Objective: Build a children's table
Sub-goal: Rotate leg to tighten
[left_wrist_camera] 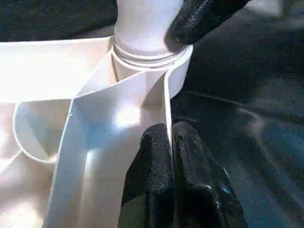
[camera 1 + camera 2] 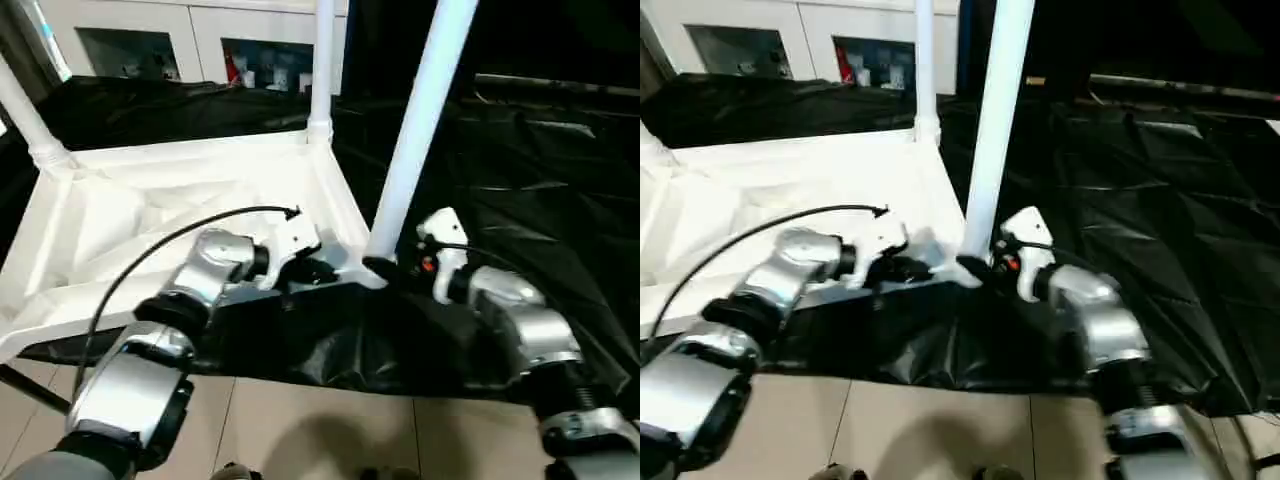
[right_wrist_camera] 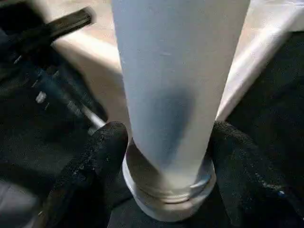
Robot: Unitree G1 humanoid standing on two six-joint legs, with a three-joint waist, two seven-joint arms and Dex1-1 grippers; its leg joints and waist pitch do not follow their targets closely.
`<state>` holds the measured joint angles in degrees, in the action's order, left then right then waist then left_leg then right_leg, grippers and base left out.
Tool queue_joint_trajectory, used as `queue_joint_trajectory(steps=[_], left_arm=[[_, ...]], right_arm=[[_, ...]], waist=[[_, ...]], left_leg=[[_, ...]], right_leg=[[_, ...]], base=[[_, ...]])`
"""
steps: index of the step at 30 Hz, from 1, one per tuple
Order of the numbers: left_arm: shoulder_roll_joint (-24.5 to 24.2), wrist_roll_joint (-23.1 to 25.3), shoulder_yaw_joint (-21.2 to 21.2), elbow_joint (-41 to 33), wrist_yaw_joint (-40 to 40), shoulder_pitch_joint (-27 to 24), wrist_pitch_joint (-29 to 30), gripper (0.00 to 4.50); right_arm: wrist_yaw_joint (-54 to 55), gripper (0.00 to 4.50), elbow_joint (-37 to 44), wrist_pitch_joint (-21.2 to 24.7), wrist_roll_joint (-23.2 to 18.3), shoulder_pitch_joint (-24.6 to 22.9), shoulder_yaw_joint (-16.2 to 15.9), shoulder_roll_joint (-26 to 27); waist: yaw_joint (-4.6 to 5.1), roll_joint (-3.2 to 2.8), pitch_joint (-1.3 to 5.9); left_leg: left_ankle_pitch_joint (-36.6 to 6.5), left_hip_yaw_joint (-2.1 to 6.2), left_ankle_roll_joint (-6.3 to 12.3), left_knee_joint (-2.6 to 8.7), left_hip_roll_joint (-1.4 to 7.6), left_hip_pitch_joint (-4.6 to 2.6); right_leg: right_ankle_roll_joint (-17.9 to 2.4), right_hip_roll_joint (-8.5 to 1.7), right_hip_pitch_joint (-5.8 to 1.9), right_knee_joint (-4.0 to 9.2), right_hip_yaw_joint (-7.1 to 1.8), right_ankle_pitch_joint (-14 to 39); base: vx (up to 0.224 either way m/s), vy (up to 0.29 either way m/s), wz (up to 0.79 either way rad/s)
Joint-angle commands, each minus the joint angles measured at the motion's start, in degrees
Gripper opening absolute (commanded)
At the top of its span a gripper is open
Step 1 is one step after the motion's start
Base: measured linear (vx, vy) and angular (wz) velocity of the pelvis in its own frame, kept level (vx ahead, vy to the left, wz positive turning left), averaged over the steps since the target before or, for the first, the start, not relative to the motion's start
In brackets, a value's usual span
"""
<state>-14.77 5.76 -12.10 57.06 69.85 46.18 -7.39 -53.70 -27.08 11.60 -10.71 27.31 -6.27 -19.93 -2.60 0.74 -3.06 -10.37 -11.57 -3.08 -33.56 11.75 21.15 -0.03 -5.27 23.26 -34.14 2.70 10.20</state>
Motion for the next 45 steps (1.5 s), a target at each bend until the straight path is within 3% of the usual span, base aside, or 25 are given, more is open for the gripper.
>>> queue_joint_trajectory(steps=[1,3,5,8,16,19,22,24,25,28,34,36,39,40,42,44,45], left_arm=[[0.4,-0.3,-1.2,0.1,3.3,-0.8,0.6,0.00],[0.4,-0.3,-1.0,0.5,3.5,-0.4,0.3,0.00],[0.4,-0.3,-1.0,0.5,3.5,-0.4,0.3,0.00],[0.5,-0.6,-1.0,0.2,3.4,-0.3,0.5,0.00],[1.0,0.0,-1.1,0.6,1.2,-0.2,1.0,0.00],[1.5,0.9,-1.1,1.5,-2.4,0.2,0.9,0.00],[4.3,1.0,0.3,3.4,-10.3,1.6,2.7,0.00],[5.8,1.0,0.9,4.0,-14.0,2.2,3.2,0.00],[6.7,1.2,1.0,4.3,-16.0,2.5,3.7,0.00],[11.0,1.1,1.2,4.5,-21.6,3.3,5.8,0.00],[16.5,0.1,0.7,2.9,-21.8,2.9,7.3,0.00],[17.1,0.0,0.4,2.6,-21.7,2.7,7.6,0.00],[16.5,0.4,0.3,2.8,-22.2,2.6,7.3,0.00],[16.1,0.5,0.2,2.9,-22.4,2.5,7.2,0.00],[14.6,1.1,0.1,3.2,-22.0,2.5,6.9,0.00],[13.5,1.3,0.2,3.3,-21.3,2.5,6.5,0.00],[12.0,1.4,0.2,3.2,-19.5,2.3,5.8,0.00]], right_arm=[[-3.4,2.88,0.1,1.1,0.4,1.2,-2.2,-0.4],[-3.8,2.88,-1.1,0.9,1.3,2.3,-2.9,-0.7],[-3.8,2.88,-1.2,0.8,1.4,2.4,-2.9,-0.7],[-4.1,2.51,-1.6,1.0,1.4,3.1,-2.8,-0.6],[-3.5,2.07,0.3,2.0,1.0,0.5,-2.9,-0.6],[-1.2,2.04,0.3,1.9,1.7,-0.6,-2.7,0.1],[8.5,2.01,-1.7,2.6,2.4,-1.4,0.2,3.7],[14.2,2.00,-2.6,3.4,2.5,-1.6,2.0,6.1],[17.4,2.00,-3.2,3.9,2.4,-1.7,3.0,7.5],[32.7,2.00,-6.8,5.0,2.9,-1.2,6.9,13.9],[43.4,1.99,-9.9,4.0,2.2,1.1,9.4,22.3],[44.2,1.99,-10.8,1.8,3.8,2.1,8.3,23.3],[43.4,1.99,-11.9,0.1,5.2,3.4,7.0,23.4],[42.8,1.99,-11.9,-0.3,5.0,3.5,7.1,23.4],[41.1,2.55,-11.4,-0.9,4.3,3.6,7.5,22.9],[39.6,2.71,-11.3,-1.0,4.3,3.8,7.4,22.3],[37.6,2.78,-11.1,-1.7,5.1,3.9,6.5,21.0]], waist=[[-0.68,0.93,4.12],[-1.05,0.78,4.02],[-1.24,0.77,3.83],[-1.29,0.66,3.81],[-1.33,0.59,3.81],[-1.35,0.54,3.50],[-1.19,0.58,3.05],[-1.01,0.80,2.89],[-0.69,0.69,2.85],[0.13,0.81,2.71],[1.03,0.96,2.63],[1.17,0.98,2.70],[1.31,0.95,2.86],[1.20,0.60,2.87],[1.18,0.66,2.83],[1.10,0.75,2.85],[1.02,0.17,2.84]], left_leg=[[-5.5,0.18,6.79,3.08,1.50,-0.54],[-6.4,0.18,6.36,3.13,1.57,-0.62],[-8.7,0.21,4.73,3.32,1.65,-0.79],[-10.1,0.32,3.17,3.48,1.66,-0.88],[-9.1,0.33,3.33,3.41,1.53,-0.75],[-11.1,0.35,2.83,3.63,1.58,-0.95],[-15.9,0.38,0.91,3.88,1.50,-1.71],[-16.7,0.53,0.38,4.05,1.38,-1.51],[-17.8,0.97,-0.67,4.46,1.41,-1.38],[-19.4,1.28,-1.65,4.93,1.34,-1.14],[-22.9,1.45,-1.42,5.02,1.09,-1.34],[-23.4,1.67,-1.69,5.27,1.23,-1.24],[-22.7,1.70,-1.73,5.47,1.24,-1.02],[-22.5,1.58,-1.57,5.49,1.28,-1.16],[-22.2,1.43,-1.31,5.51,1.23,-1.09],[-22.3,1.34,-0.80,5.44,1.17,-1.20],[-22.2,1.42,-0.79,5.48,1.16,-1.19]], right_leg=[[-17.7,-2.60,-3.07,2.11,-1.69,-1.2],[-17.4,-2.75,-2.97,2.30,-1.72,1.1],[-16.5,-2.79,-2.79,2.74,-1.79,5.3],[-15.6,-2.77,-2.75,2.92,-1.87,7.4],[-15.5,-2.66,-2.84,2.76,-1.88,5.5],[-14.9,-2.69,-2.60,3.30,-1.92,8.6],[-13.4,-2.77,-1.82,4.35,-2.09,16.5],[-12.3,-2.83,-1.79,4.60,-2.12,19.5],[-10.4,-2.83,-1.78,4.92,-1.94,23.1],[-8.7,-2.84,-1.58,5.34,-1.82,25.0],[-7.0,-2.84,-0.96,6.14,-1.86,28.4],[-6.4,-2.82,-1.07,6.20,-1.71,27.8],[-7.0,-2.69,-1.40,5.87,-1.71,24.5],[-7.5,-2.71,-1.33,5.87,-1.78,22.8],[-8.2,-2.59,-1.42,5.78,-1.88,20.8],[-8.7,-2.69,-1.45,5.81,-1.96,20.9],[-8.8,-2.74,-1.51,5.77,-1.97,20.8]], base=[[0.000,0.000,0.00],[0.000,0.000,0.00],[0.000,0.000,0.00],[0.000,0.000,0.00],[0.000,0.000,0.00],[0.000,0.000,0.00],[0.000,0.000,0.00],[0.000,0.000,0.00],[0.000,0.000,0.00],[0.000,0.000,0.00],[0.000,0.000,0.00],[0.000,0.000,0.00],[0.000,0.000,0.00],[0.000,0.000,0.00],[0.000,0.000,0.00],[0.000,0.000,0.00],[0.000,0.000,0.00]])
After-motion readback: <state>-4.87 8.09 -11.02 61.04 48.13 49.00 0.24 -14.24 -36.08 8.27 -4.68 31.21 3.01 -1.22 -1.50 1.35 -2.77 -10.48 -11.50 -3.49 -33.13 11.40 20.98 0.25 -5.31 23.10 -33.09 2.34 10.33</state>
